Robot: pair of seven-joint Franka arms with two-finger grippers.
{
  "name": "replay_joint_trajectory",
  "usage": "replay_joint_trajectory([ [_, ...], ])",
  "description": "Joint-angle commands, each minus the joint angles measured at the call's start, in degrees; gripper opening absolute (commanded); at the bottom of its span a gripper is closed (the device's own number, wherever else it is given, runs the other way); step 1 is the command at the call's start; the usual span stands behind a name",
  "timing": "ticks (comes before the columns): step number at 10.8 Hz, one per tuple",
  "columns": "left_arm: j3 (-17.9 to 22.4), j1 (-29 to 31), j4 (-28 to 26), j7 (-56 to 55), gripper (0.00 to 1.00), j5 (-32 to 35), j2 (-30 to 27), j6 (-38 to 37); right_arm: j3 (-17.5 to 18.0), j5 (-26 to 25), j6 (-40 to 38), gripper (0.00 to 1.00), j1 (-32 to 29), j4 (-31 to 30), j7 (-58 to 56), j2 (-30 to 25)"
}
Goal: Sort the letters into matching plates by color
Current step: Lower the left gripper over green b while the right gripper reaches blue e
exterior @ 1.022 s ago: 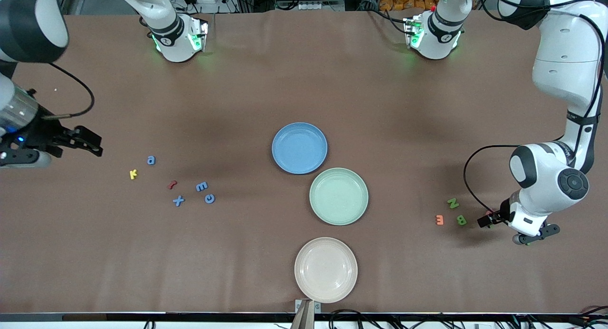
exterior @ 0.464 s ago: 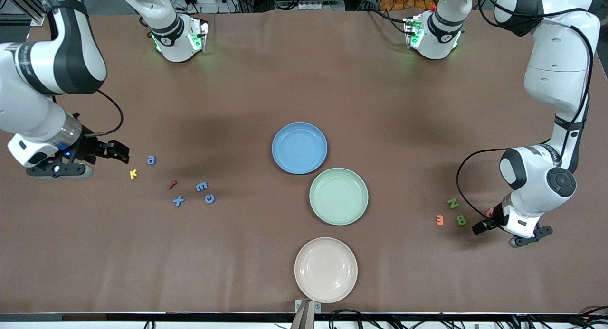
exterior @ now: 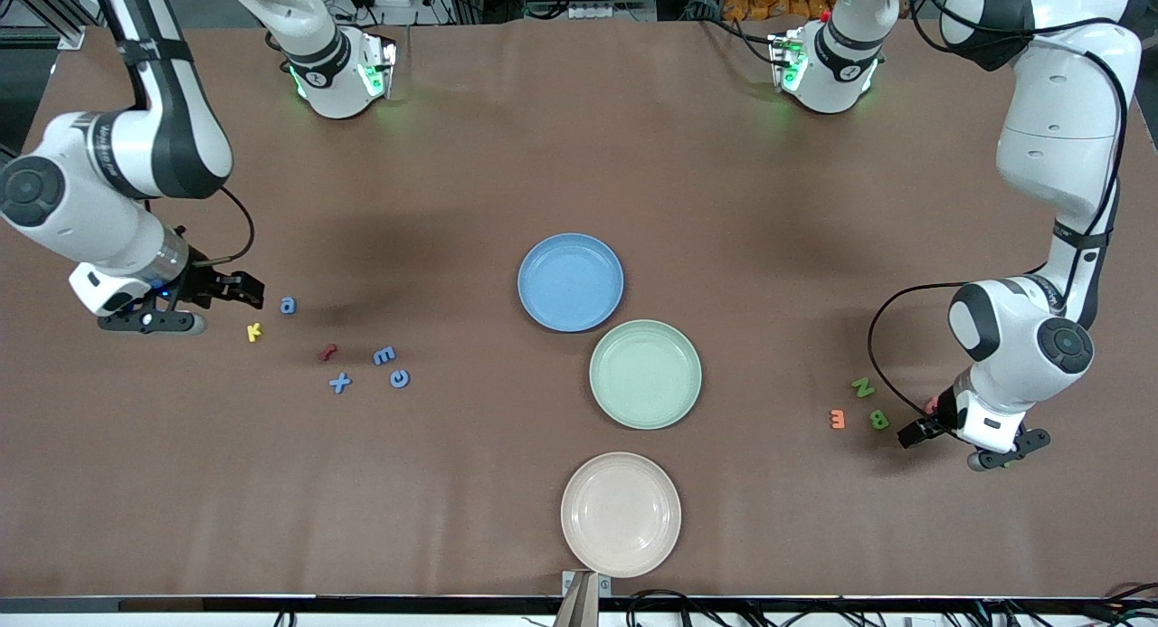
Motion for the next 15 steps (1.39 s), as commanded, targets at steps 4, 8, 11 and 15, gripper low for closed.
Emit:
replay_joint_trajectory([
  [4, -0.67, -0.9, -11.43, -2.05, 1.0, -0.52, -6.29, -0.7, 0.17, -3.92, 6.76, 0.76, -3.1, -7.39, -2.58, 2.07],
  [8, 0.64, -1.07, -8.47, -2.13, 1.0, 0.18, -4.9, -1.32, 0.17, -4.98, 11.59, 0.76, -4.51, -9.06, -4.59, 6.28],
  [11, 1.09, -0.9, -5.31, -1.87, 1.0, 1.15, -4.72, -1.32, 0.08, -5.07, 18.69, 0.66, -4.78, -11.77, -6.54, 9.36],
  [15, 1.26, -0.55, -3.98, -1.43, 1.0, 3.96, -2.7, -1.23, 0.08, -5.07, 20.12, 0.65, -4.6, -12.75, -5.92, 10.6],
])
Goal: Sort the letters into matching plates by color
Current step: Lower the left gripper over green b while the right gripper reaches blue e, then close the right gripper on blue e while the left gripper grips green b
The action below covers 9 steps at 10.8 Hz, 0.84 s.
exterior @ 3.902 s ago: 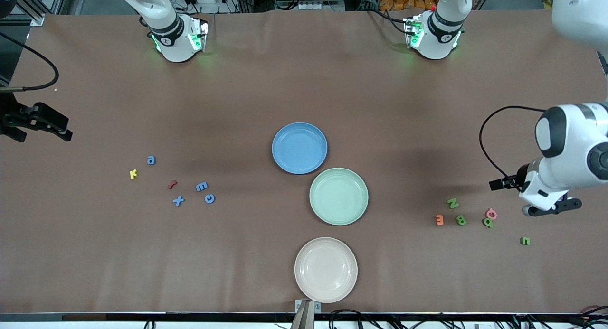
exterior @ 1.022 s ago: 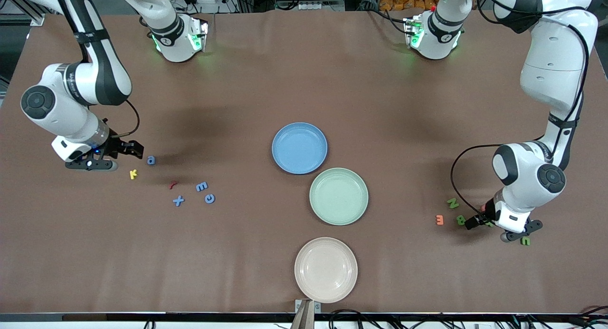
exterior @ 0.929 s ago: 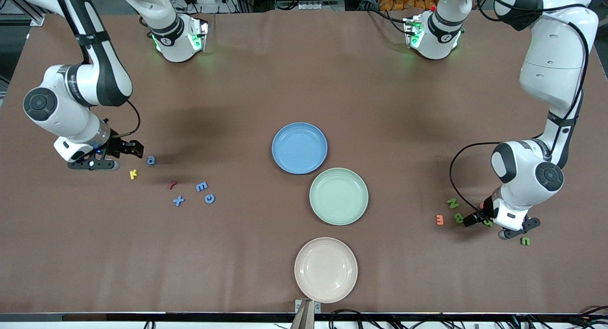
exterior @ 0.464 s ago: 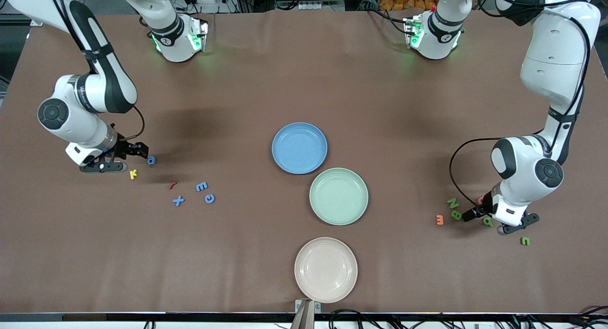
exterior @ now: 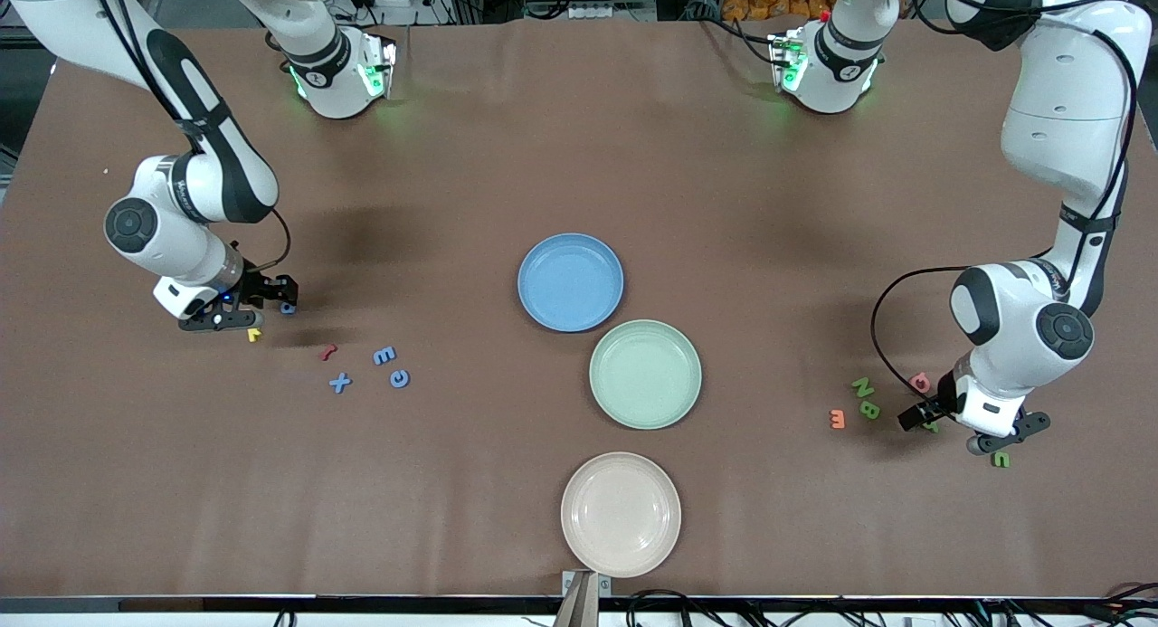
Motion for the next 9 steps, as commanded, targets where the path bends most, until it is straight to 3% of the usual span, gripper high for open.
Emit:
replay_joint_trajectory([
  [1, 0.28, -0.17, 3.44, 0.52, 1.0, 2.25, 2.54, -0.7, 0.53, -0.63, 3.19, 0.63, -0.78, -2.4, -0.2, -0.09],
  [2, 0.28, -0.17, 3.89, 0.52, 1.0, 2.25, 2.72, -0.61, 0.53, -0.63, 4.95, 0.52, -0.78, -3.46, -0.29, -0.01],
  [6, 0.63, -0.16, 3.8, 0.44, 1.0, 4.26, 2.63, -0.7, 0.53, -1.94, 5.84, 0.51, -0.69, -3.65, -0.2, 0.61],
  [7, 0.63, -0.17, 3.54, -0.09, 0.27, 4.44, 2.63, -0.7, 0.44, -2.39, 6.37, 0.51, -0.69, -3.65, -0.2, 1.13],
  [8, 0.72, -0.51, 3.45, -0.35, 0.0, 4.45, 2.63, -0.78, 0.09, -2.48, 6.64, 0.51, -0.69, -3.56, -0.2, 1.66],
  [9, 0.72, -0.6, 3.36, -0.53, 0.0, 4.45, 2.63, -0.87, 0.0, -2.48, 7.25, 0.52, -0.69, -3.56, -0.2, 1.93],
])
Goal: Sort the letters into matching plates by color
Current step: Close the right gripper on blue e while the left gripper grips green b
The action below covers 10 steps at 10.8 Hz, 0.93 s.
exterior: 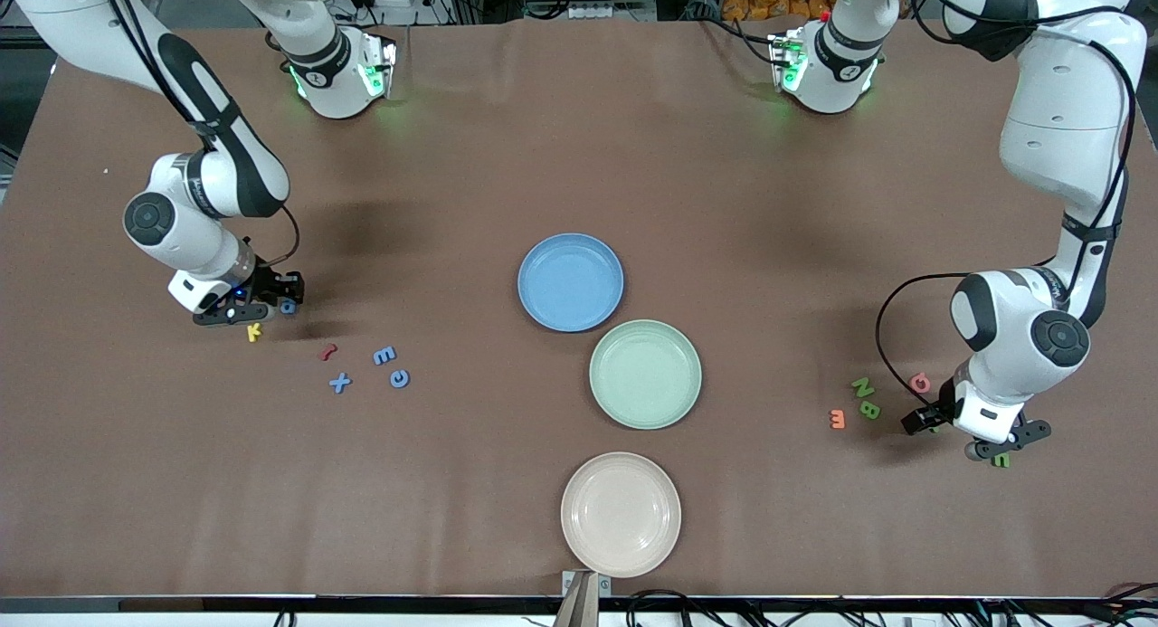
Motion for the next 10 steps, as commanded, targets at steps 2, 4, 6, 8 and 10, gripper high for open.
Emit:
replay_joint_trajectory([
  [2, 0.45, -0.69, 0.65, -1.53, 0.0, 1.55, 0.75, -0.87, -0.1, -1.16, 2.7, 0.5, -0.7, -0.4, -0.2, 1.6],
  [4, 0.45, -0.69, 0.65, -1.53, 0.0, 1.55, 0.75, -0.87, -0.53, -1.94, 2.96, 0.44, -0.61, -0.22, -0.2, 2.21],
  [6, 0.45, -0.43, 0.83, -1.53, 0.0, 1.55, 0.05, -0.87, -1.32, -3.7, 3.93, 0.11, -0.61, -0.22, -0.2, 2.65],
  [8, 0.45, -0.25, 1.18, -1.53, 0.0, 1.55, -1.0, -1.91, -1.5, -3.71, 3.84, 0.0, -0.35, 0.21, -0.11, 2.39],
  [10, 0.37, -0.16, 1.36, -1.53, 0.0, 1.55, -2.05, -3.67, -1.5, -3.53, 3.32, 0.0, 0.26, 1.53, 1.02, 1.95],
])
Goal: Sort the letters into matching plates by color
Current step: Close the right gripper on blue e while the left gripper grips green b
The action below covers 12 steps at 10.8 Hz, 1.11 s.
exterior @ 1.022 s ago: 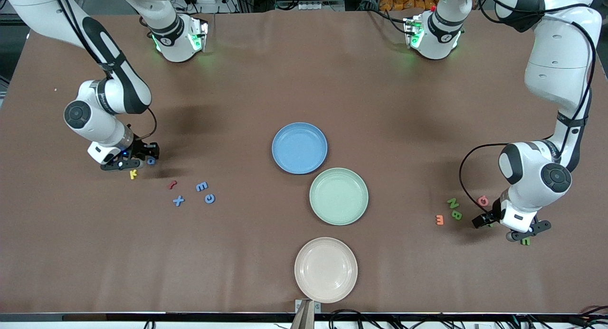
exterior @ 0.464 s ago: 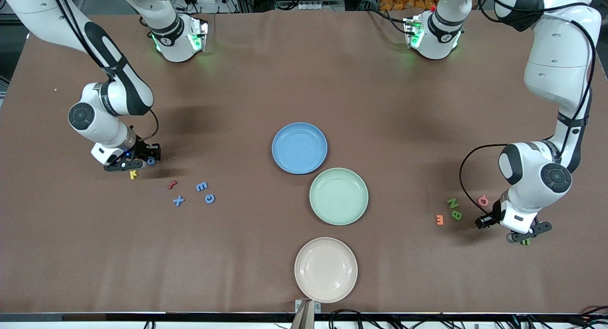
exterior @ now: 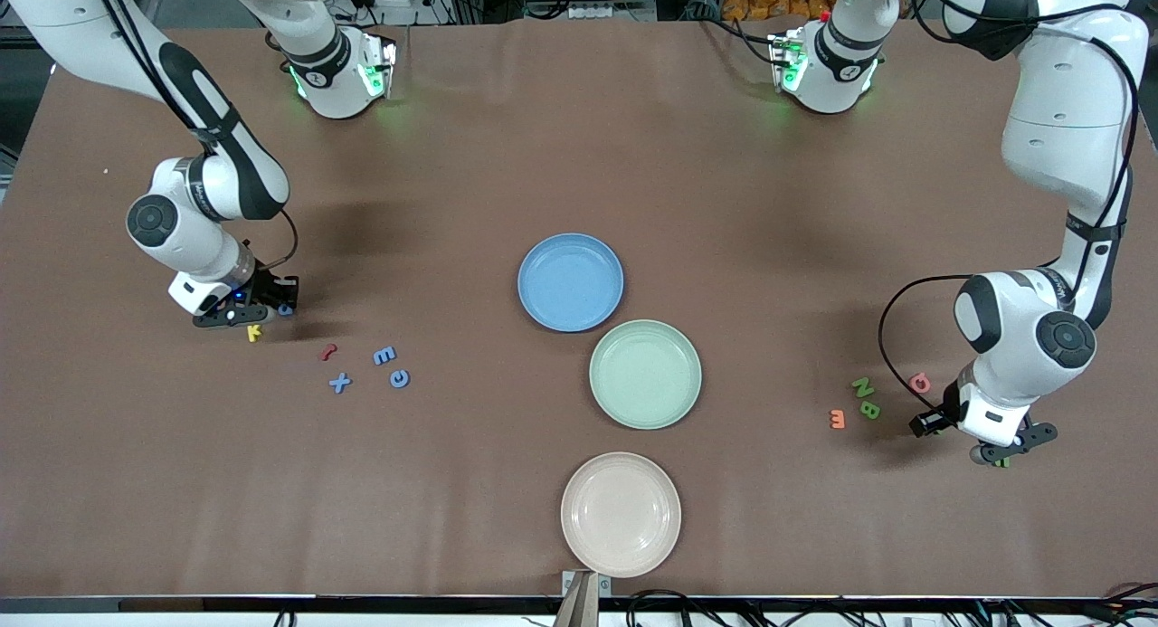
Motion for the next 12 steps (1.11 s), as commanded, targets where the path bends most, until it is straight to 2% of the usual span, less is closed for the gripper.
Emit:
replay_joint_trajectory([
  [1, 0.24, -0.1, 0.2, -1.23, 0.0, 1.52, -2.23, -2.9, -0.23, -1.08, -0.04, 0.0, 1.14, 2.36, 2.95, -0.11],
  [3, 0.15, -0.54, 0.2, -1.58, 0.0, 0.91, -3.11, -4.21, -0.14, -0.9, -0.66, 0.0, 2.55, 3.85, 6.21, -1.25],
  [5, -0.29, -2.2, 0.2, -6.21, 0.0, 0.91, -3.64, -5.79, -0.05, -0.55, -5.37, 0.0, 3.16, 6.3, 7.18, -2.57],
  [9, -0.29, -9.31, 0.29, -19.74, 0.0, 0.91, -5.83, -10.45, 0.21, -0.29, -15.76, 0.0, 13.24, 13.07, 24.97, -3.8],
  [12, -0.38, -15.29, 0.29, -29.32, 0.0, 0.91, -6.8, -13.35, 0.47, 0.5, -16.04, 0.0, 20.89, 13.53, 34.33, -4.94],
])
